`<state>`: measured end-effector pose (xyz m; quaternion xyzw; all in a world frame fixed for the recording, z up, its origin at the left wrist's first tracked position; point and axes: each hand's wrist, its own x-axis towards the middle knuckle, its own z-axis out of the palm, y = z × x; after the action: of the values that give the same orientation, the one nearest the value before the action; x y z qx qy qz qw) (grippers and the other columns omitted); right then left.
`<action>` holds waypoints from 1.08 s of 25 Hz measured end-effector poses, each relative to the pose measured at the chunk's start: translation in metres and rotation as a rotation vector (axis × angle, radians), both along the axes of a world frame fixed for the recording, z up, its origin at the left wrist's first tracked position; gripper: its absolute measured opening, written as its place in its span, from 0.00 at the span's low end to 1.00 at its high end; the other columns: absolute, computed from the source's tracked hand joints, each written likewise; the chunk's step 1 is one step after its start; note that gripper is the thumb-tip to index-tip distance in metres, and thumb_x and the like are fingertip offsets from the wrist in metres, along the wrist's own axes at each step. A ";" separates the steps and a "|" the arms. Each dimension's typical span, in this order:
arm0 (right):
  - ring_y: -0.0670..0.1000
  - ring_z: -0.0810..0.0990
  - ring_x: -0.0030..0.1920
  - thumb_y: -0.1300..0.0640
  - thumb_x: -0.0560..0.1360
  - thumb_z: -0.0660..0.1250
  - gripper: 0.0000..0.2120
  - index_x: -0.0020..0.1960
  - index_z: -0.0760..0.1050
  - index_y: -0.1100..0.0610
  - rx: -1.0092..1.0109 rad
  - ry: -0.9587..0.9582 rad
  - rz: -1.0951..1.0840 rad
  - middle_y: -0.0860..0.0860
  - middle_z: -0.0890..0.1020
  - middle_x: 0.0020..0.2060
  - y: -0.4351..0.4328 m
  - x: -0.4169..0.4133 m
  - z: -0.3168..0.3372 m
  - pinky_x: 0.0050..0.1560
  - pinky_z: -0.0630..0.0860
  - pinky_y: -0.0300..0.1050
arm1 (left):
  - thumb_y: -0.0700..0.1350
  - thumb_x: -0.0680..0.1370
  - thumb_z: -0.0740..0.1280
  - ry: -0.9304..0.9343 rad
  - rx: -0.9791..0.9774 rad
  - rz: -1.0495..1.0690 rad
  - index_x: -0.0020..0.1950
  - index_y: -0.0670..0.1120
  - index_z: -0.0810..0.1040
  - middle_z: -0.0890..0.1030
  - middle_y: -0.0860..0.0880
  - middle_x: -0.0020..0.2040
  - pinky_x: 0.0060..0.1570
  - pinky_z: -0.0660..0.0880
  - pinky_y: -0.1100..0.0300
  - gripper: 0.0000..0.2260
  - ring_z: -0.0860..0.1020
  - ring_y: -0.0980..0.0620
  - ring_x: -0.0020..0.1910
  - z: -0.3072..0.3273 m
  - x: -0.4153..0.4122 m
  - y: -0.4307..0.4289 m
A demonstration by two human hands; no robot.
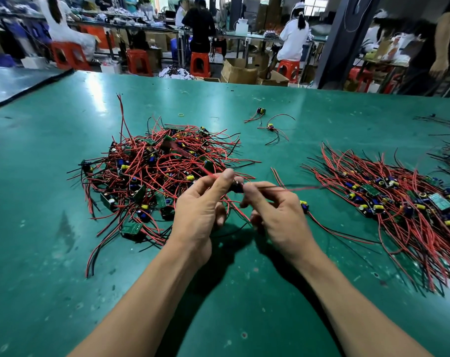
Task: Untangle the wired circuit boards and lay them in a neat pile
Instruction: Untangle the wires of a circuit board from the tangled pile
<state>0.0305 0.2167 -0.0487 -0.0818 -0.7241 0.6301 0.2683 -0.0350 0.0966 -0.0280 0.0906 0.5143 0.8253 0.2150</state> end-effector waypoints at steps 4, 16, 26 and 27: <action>0.45 0.69 0.22 0.47 0.72 0.70 0.11 0.39 0.85 0.52 -0.331 0.008 0.021 0.50 0.79 0.32 0.003 -0.003 0.006 0.23 0.65 0.37 | 0.51 0.65 0.76 0.013 0.015 -0.120 0.51 0.48 0.81 0.85 0.52 0.43 0.24 0.68 0.69 0.17 0.77 0.56 0.25 -0.005 0.003 -0.002; 0.45 0.58 0.22 0.48 0.69 0.77 0.14 0.32 0.77 0.54 -0.389 -0.163 0.129 0.48 0.66 0.23 0.022 0.004 0.005 0.27 0.50 0.43 | 0.52 0.71 0.72 0.014 -0.147 -0.411 0.49 0.39 0.80 0.84 0.39 0.42 0.34 0.81 0.59 0.16 0.83 0.46 0.34 -0.013 0.000 -0.004; 0.46 0.59 0.25 0.53 0.71 0.76 0.07 0.38 0.79 0.52 -0.479 -0.190 -0.008 0.49 0.64 0.25 0.021 0.001 0.000 0.29 0.55 0.40 | 0.41 0.75 0.69 0.055 -0.226 -0.471 0.52 0.40 0.80 0.85 0.37 0.47 0.44 0.80 0.56 0.07 0.85 0.43 0.42 -0.012 0.005 -0.001; 0.47 0.59 0.26 0.54 0.70 0.76 0.07 0.38 0.79 0.52 -0.486 -0.190 0.002 0.50 0.64 0.26 0.020 0.001 0.000 0.28 0.58 0.39 | 0.40 0.76 0.69 0.052 -0.230 -0.453 0.49 0.40 0.79 0.85 0.37 0.47 0.41 0.81 0.57 0.05 0.85 0.44 0.41 -0.011 0.005 0.000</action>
<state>0.0311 0.2367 -0.0490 -0.2021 -0.5734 0.7754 0.1709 -0.0297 0.0963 -0.0394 0.1998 0.5767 0.6895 0.3900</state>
